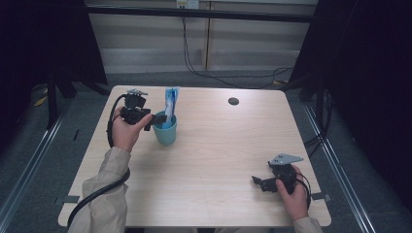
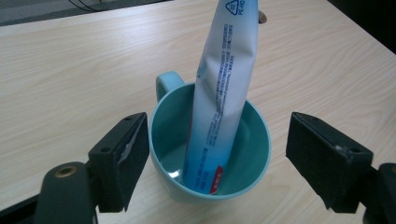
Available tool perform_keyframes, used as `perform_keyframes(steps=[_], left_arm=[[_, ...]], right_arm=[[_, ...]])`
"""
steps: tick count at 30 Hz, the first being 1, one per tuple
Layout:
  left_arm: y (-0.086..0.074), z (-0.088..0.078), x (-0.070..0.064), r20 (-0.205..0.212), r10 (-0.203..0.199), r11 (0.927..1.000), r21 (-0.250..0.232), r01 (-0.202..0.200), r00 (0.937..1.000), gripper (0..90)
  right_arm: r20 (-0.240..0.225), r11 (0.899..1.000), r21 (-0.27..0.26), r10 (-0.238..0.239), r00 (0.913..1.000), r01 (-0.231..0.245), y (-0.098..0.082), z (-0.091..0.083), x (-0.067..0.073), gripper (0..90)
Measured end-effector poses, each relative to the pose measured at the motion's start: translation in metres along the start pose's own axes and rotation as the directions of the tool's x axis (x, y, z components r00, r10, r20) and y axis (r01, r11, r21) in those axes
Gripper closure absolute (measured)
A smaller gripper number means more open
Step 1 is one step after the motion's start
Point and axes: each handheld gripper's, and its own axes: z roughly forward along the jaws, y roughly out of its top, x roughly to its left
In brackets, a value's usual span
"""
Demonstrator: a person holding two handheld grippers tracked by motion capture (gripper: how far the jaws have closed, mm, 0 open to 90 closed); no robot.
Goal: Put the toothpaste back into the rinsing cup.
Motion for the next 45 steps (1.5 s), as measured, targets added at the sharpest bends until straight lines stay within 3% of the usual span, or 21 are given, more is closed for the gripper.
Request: perform_keyframes(steps=[17, 25, 45], left_arm=[[-0.012, -0.014, -0.001, 0.006, 0.019, 0.9997, 0.011, -0.020, 0.9998, 21.5], [-0.020, -0.021, -0.001, 0.014, 0.023, 0.9997, -0.008, -0.023, 0.9996, 21.5], [-0.055, -0.021, -0.001, 0.018, 0.014, 0.9999, -0.004, -0.014, 0.9997, 21.6]], right_arm=[[0.000, 1.000, 0.000, 0.001, 1.0000, -0.001, 0.000, 0.000, 0.000, 8.3], [0.000, 1.000, 0.000, 0.001, 1.0000, -0.001, 0.000, 0.000, 0.000, 8.3], [0.000, 1.000, 0.000, 0.000, 1.0000, 0.000, 0.000, 0.000, 0.000, 8.3]])
